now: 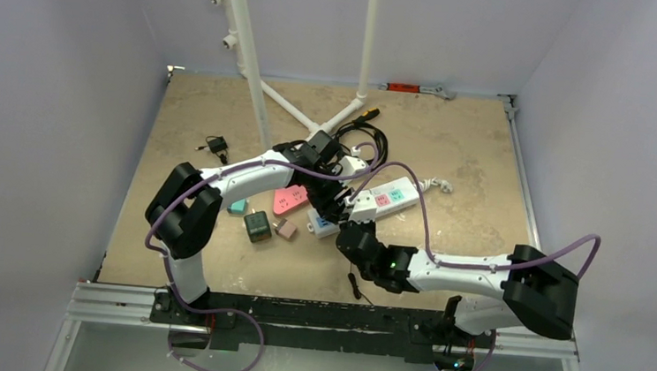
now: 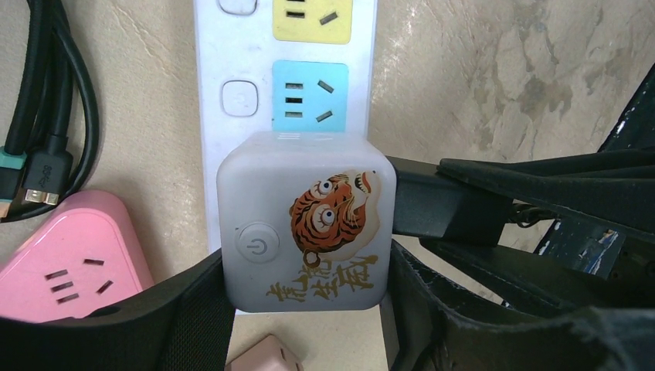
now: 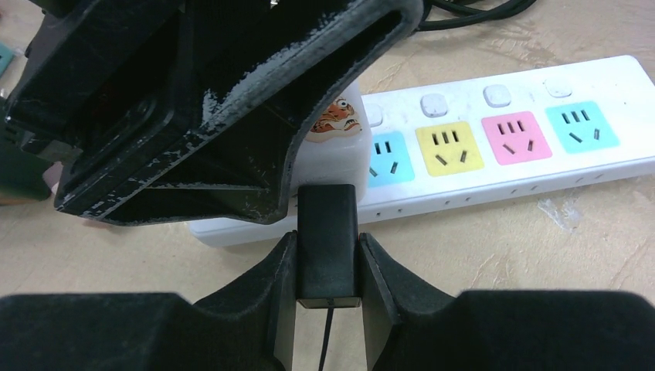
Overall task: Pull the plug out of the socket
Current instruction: Remove the plug from the socket.
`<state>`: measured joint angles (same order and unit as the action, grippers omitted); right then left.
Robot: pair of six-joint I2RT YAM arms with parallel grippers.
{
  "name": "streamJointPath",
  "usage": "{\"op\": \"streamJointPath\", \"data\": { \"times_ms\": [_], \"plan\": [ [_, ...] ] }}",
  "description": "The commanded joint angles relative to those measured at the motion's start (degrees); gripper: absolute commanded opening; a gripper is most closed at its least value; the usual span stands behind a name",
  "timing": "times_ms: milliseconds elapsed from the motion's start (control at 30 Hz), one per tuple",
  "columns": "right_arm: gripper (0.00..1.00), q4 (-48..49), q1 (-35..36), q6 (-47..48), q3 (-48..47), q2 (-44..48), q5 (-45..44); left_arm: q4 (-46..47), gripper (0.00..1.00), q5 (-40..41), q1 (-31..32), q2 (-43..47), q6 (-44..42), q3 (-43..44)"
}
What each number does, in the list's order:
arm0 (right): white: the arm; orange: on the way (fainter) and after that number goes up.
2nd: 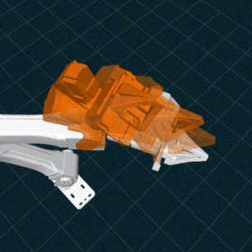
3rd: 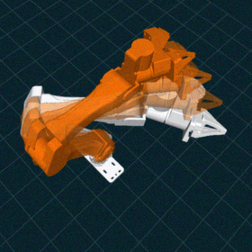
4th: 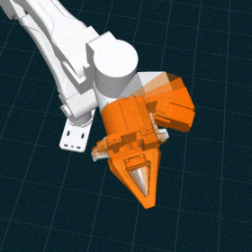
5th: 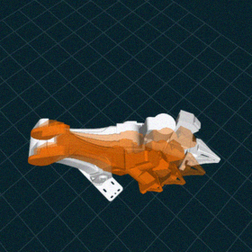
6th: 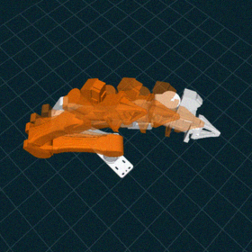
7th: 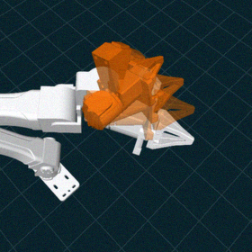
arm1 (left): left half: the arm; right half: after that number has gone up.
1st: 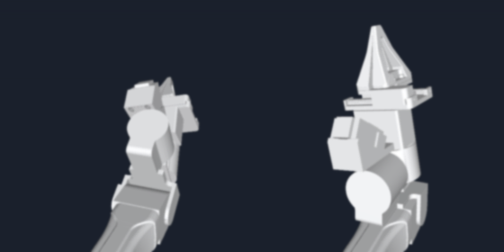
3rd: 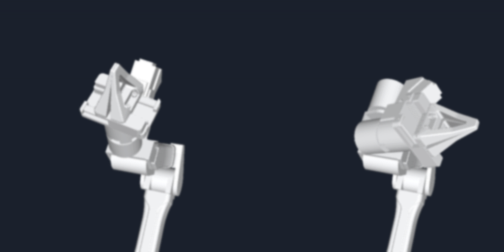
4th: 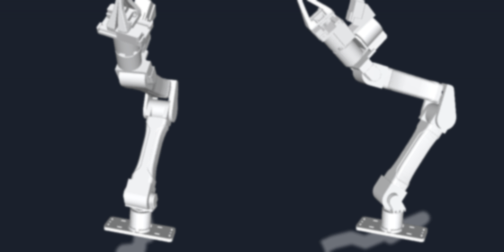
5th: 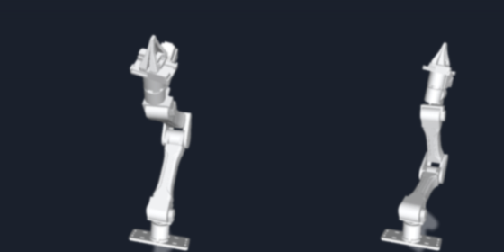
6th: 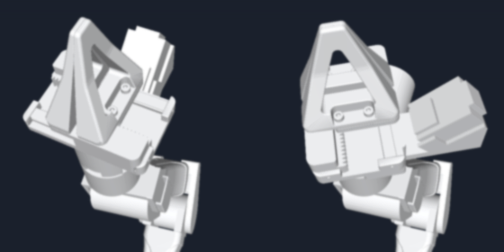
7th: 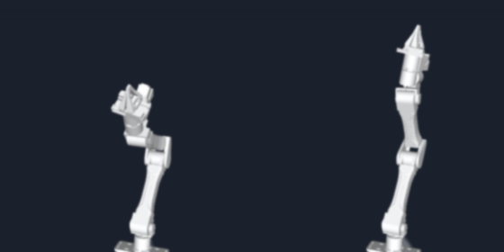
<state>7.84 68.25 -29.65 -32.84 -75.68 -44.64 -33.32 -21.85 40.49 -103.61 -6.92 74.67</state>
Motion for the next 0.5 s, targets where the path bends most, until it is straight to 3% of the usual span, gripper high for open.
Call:
{"op": "streamJointPath", "data": {
  "times_ms": [0,200,467],
  "plan": [
    [0.00,-3.67,2.24,-3.80,-2.86,-1.46,-2.34,0.81,0.00,7.77,-1.82,-2.51,1.81,0.91],
    [0.00,-0.19,1.22,-3.07,0.68,4.36,2.12,0.22,0.00,11.36,-1.81,-2.65,1.35,0.91],
    [0.00,6.26,-11.77,0.21,6.54,13.30,19.94,-0.35,0.00,15.01,-1.74,-2.94,0.68,0.65]
  ]
}}
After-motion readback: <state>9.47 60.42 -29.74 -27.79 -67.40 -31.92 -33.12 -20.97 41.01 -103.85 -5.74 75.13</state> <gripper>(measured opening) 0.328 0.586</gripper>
